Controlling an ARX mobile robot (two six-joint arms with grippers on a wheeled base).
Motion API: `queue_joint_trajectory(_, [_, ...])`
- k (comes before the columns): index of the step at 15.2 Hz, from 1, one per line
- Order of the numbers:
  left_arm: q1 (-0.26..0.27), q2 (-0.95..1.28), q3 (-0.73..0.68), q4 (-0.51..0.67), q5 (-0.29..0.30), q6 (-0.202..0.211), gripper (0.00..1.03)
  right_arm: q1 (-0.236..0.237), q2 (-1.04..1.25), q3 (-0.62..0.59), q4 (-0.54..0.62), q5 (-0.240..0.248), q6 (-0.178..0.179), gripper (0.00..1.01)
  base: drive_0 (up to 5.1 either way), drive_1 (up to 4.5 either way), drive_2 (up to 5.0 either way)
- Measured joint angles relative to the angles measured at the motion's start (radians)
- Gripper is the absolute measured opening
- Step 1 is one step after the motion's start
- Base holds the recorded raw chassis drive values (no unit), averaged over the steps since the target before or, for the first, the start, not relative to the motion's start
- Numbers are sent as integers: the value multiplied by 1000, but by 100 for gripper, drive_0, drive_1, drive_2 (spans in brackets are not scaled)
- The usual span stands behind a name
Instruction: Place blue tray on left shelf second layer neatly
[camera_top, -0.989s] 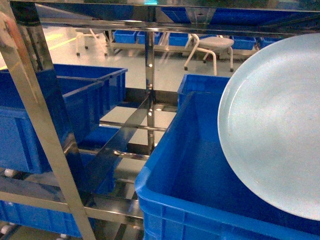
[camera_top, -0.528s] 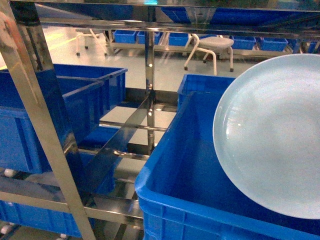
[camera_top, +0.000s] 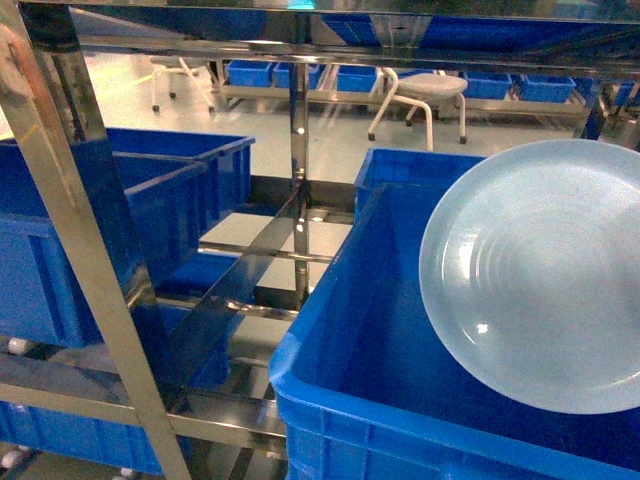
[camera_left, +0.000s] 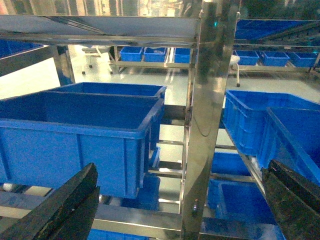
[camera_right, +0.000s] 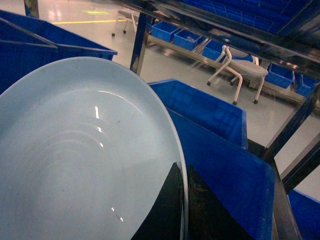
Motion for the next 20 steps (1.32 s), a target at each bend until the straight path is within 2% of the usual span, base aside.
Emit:
queue_joint_trajectory(6, [0, 0, 0, 0, 0, 0, 98, -8, 81, 34, -2, -12, -47, 3, 0, 0, 0])
queue_joint_trajectory(7, [0, 0, 0, 0, 0, 0, 98, -8, 80, 51, -31, -15, -46, 22, 0, 0, 0])
queue_joint_trajectory(9, [0, 0, 0, 0, 0, 0, 98, -8, 67, 63, -62, -34, -44, 48, 0, 0, 0])
queue_joint_trajectory(11, [0, 0, 0, 0, 0, 0, 98, -8, 52, 63, -63, -38, -40, 68, 0, 0, 0])
queue_joint_trajectory(13, [0, 0, 0, 0, 0, 0, 98, -7, -11, 38, -100, -38, -18, 92, 0, 0, 0])
queue_joint_trajectory(14, [0, 0, 0, 0, 0, 0, 98, -2, -43, 20, -96, -39, -10, 100, 0, 0, 0])
queue_joint_trajectory(20, [0, 0, 0, 0, 0, 0, 98, 32, -229, -113, -159, -48, 8, 98, 0, 0, 0])
